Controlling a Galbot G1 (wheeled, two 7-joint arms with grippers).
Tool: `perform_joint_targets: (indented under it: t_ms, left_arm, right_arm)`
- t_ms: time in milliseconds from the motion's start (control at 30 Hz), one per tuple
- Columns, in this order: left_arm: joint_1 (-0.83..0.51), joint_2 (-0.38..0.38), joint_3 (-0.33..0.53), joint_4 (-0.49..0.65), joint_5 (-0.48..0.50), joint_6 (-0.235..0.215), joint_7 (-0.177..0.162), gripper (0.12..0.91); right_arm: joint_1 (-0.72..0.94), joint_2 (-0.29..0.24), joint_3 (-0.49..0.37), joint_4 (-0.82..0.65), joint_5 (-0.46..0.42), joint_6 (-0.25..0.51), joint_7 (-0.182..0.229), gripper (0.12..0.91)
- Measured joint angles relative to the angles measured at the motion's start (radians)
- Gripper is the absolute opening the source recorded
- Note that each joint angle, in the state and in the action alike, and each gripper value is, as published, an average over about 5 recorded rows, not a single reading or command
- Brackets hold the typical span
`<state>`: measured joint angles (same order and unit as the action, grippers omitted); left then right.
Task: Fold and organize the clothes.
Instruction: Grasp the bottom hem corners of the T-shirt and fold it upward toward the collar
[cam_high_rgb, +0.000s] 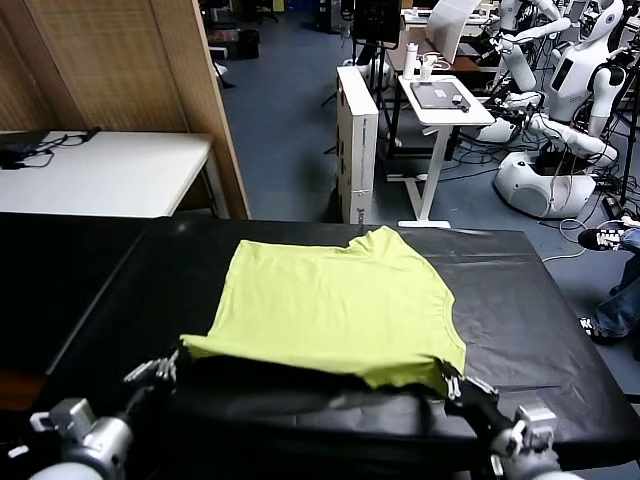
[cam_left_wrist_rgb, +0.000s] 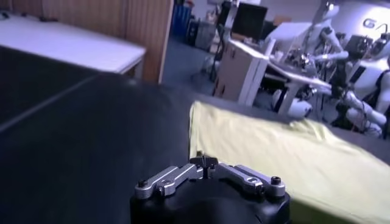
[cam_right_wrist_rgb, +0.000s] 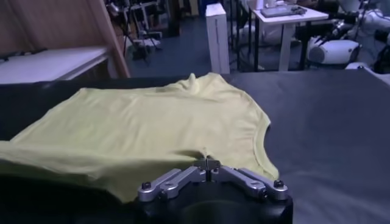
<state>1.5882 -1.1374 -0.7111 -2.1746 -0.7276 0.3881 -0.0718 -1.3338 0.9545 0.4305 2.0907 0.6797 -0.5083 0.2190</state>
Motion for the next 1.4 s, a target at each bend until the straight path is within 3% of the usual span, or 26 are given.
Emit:
perform_joint_targets:
  t_ms: [333, 733, 833, 1000, 1067, 1133, 1200, 1333, 1400]
  left_arm:
    - [-0.123, 0.023, 0.077, 0.141, 0.035, -0.013, 0.014, 0.145]
    - [-0.201, 0.066, 0.123, 0.237, 0.035, -0.015, 0.017, 0.145]
    - [-0.220, 0.073, 0.135, 0.258, 0.037, -0.015, 0.018, 0.145]
    - [-0.248, 0.072, 0.151, 0.283, 0.037, -0.015, 0.012, 0.158]
    - [-0.255, 0.071, 0.155, 0.286, 0.037, -0.015, 0.010, 0.222]
    - [-0.257, 0.071, 0.156, 0.285, 0.037, -0.014, 0.010, 0.341]
    - [-0.254, 0.072, 0.155, 0.281, 0.038, -0.013, 0.009, 0.455]
    - [-0.235, 0.069, 0.144, 0.265, 0.051, -0.009, 0.007, 0.718]
    - [-0.221, 0.065, 0.135, 0.254, 0.062, -0.003, 0.004, 0.813]
  right_arm:
    - [0.112, -0.007, -0.087, -0.098, -0.013, -0.004, 0.006, 0.140]
    - [0.130, -0.006, -0.104, -0.131, -0.023, -0.005, 0.002, 0.156]
    - [0.126, -0.008, -0.094, -0.128, -0.019, -0.011, -0.007, 0.273]
    - [0.104, -0.027, -0.065, -0.100, 0.002, -0.034, -0.029, 0.594]
    - [0.089, -0.039, -0.050, -0.083, 0.011, -0.043, -0.032, 0.708]
    - [0.070, -0.053, -0.032, -0.064, 0.019, -0.051, -0.034, 0.819]
    - [0.044, -0.069, -0.009, -0.042, 0.025, -0.056, -0.036, 0.881]
    - [-0.022, -0.097, 0.039, 0.002, 0.026, -0.061, -0.044, 0.905]
    - [-0.058, -0.104, 0.061, 0.018, 0.026, -0.063, -0.045, 0.906]
